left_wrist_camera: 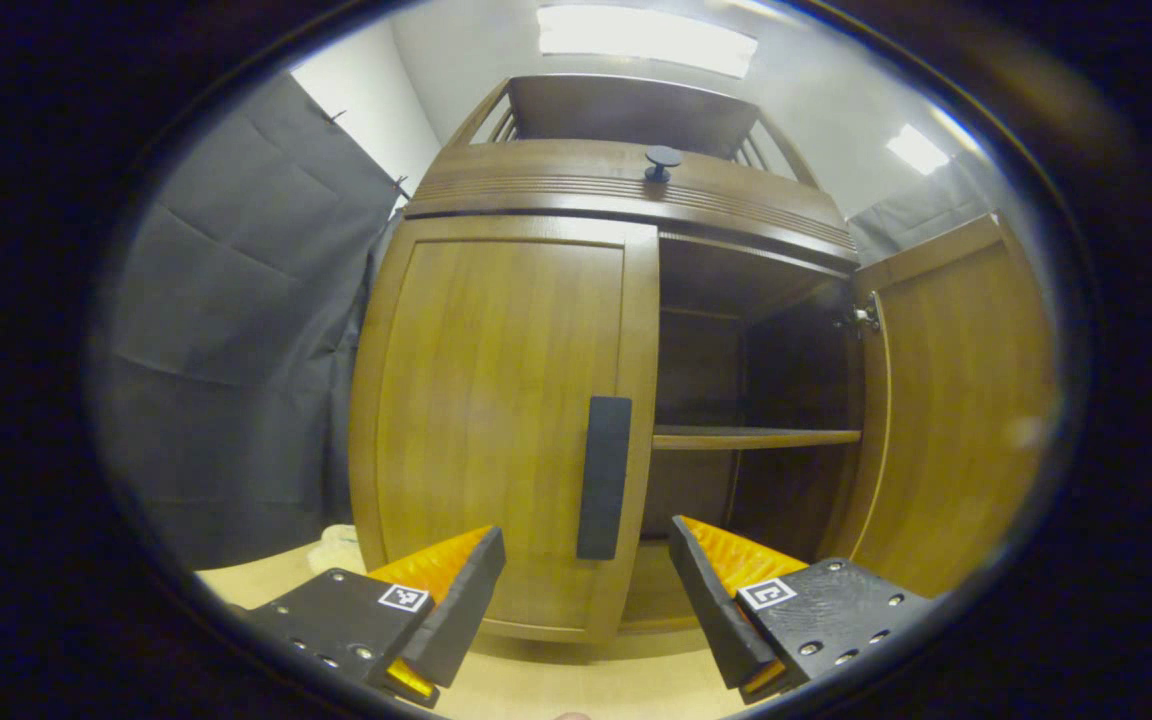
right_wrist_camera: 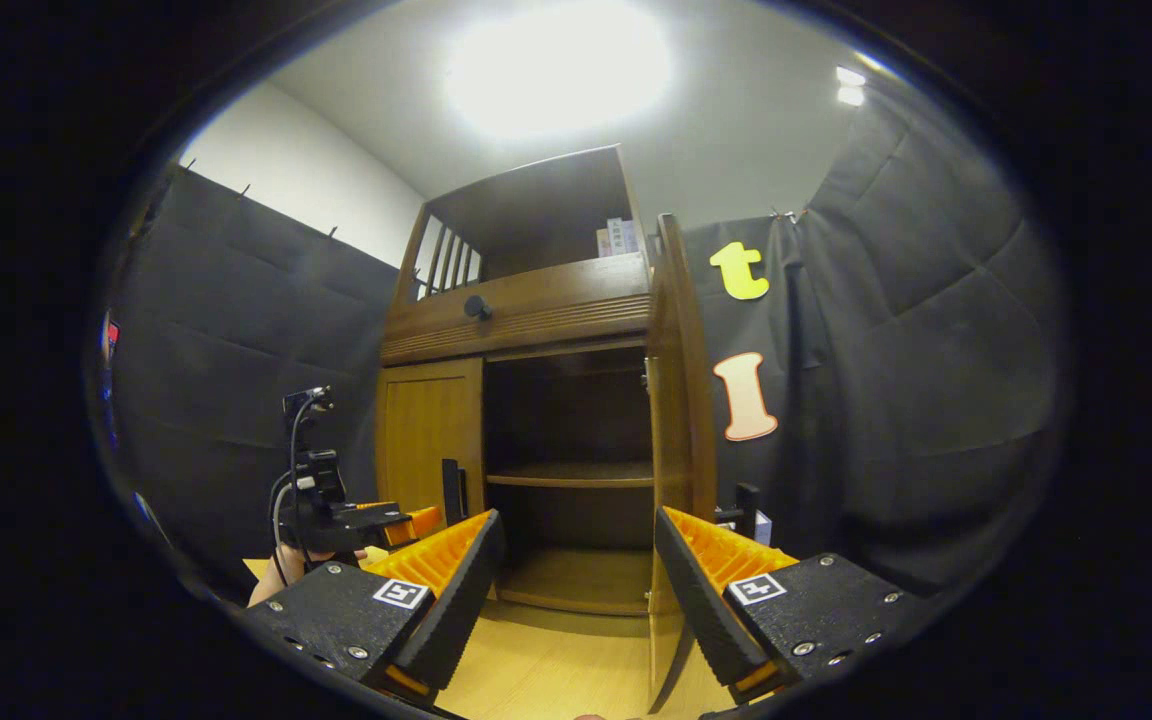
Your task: Open the right door of the double-door shoe cabinet with the right hand, and open the left door with the left hand.
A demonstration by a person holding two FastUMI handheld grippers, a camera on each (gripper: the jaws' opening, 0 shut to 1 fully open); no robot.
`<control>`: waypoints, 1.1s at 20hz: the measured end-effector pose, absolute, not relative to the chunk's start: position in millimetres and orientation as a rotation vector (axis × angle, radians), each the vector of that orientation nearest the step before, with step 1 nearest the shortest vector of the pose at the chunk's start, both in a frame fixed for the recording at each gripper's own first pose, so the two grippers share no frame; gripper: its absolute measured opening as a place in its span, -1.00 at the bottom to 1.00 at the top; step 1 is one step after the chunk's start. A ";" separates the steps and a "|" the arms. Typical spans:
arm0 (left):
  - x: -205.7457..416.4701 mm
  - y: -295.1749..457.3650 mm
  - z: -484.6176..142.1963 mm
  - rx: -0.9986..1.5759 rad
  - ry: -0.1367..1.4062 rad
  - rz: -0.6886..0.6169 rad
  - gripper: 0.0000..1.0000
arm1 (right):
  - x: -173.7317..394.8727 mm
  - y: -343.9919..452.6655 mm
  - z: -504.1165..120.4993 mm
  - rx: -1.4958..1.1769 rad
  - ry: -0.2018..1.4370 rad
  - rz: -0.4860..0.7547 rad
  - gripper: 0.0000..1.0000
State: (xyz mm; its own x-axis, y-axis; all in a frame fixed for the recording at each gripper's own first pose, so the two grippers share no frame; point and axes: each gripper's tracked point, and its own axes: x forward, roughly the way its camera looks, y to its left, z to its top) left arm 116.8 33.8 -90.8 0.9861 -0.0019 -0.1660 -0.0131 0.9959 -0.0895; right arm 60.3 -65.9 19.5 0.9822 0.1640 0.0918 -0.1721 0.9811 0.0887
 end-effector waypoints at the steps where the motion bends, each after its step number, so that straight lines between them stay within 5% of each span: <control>1: 118.7 34.9 -89.2 -0.082 0.162 0.006 1.00 | 69.1 -59.0 18.5 0.095 -0.079 0.180 0.82; 8: 129.6 39.0 -98.6 -0.032 0.179 -0.030 1.00 | 127.1 -28.9 0.2 0.066 -0.013 0.186 0.87; 19: 135.5 19.1 -114.6 -0.168 0.188 -0.085 0.93 | 137.0 -17.4 -12.3 0.005 0.017 0.241 0.87; 22: 142.3 19.9 -111.4 -0.198 0.187 -0.076 0.06 | 143.0 -12.0 -17.9 -0.004 0.037 0.265 0.87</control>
State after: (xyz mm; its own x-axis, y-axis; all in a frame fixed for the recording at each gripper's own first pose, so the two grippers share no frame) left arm 142.3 19.9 -111.4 0.9798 -0.0929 -0.1771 0.0562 0.9778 -0.2021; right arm 143.0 -12.0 -17.9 0.9645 0.2616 -0.0370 -0.2618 0.9651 0.0011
